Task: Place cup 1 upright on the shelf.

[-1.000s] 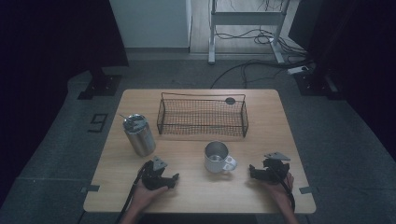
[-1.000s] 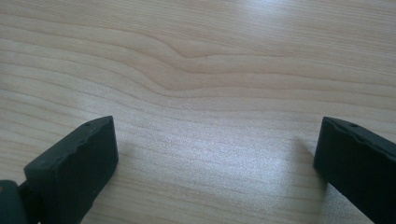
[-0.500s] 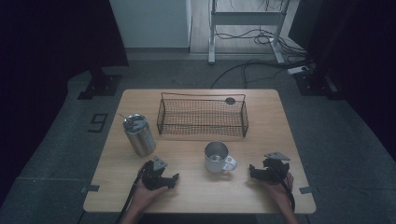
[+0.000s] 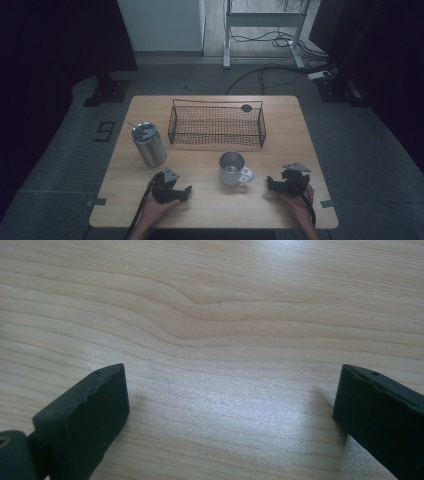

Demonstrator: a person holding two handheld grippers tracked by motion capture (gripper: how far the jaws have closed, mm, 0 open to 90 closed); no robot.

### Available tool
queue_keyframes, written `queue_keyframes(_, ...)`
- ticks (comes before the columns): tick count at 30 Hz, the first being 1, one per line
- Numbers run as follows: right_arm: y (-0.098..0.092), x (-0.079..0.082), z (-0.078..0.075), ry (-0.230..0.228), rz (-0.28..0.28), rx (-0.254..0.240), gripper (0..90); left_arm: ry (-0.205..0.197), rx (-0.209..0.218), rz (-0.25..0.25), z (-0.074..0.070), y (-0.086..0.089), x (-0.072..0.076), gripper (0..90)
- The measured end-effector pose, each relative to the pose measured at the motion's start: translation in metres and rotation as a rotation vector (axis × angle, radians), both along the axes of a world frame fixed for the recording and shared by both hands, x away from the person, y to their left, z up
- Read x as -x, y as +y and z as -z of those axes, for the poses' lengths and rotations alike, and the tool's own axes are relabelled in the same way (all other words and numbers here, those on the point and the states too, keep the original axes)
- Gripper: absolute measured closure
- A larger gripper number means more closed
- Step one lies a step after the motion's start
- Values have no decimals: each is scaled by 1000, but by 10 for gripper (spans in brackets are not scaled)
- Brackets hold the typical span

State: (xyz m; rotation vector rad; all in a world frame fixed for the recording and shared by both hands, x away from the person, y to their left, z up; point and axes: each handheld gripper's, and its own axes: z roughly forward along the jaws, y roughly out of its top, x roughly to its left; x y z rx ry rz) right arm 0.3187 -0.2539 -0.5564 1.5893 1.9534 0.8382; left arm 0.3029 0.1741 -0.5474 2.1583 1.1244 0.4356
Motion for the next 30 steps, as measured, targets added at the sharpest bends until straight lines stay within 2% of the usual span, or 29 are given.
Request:
queue_keyframes(10,0,0,0,0,0,-1,11,7,5,7,-1,2,-1,148)
queue_keyframes(12,0,0,0,-1,-1,0,14,18,14,-1,-3,3,-2,149)
queue_keyframes(15,0,0,0,-3,-1,0,16,11,27,-7,-6,7,-2,150)
queue_keyframes(21,0,0,0,-3,-1,0,17,-50,102,-34,-27,24,2,151)
queue_keyframes(30,0,0,0,-3,-1,0,17,-72,157,-70,-37,44,2,168)
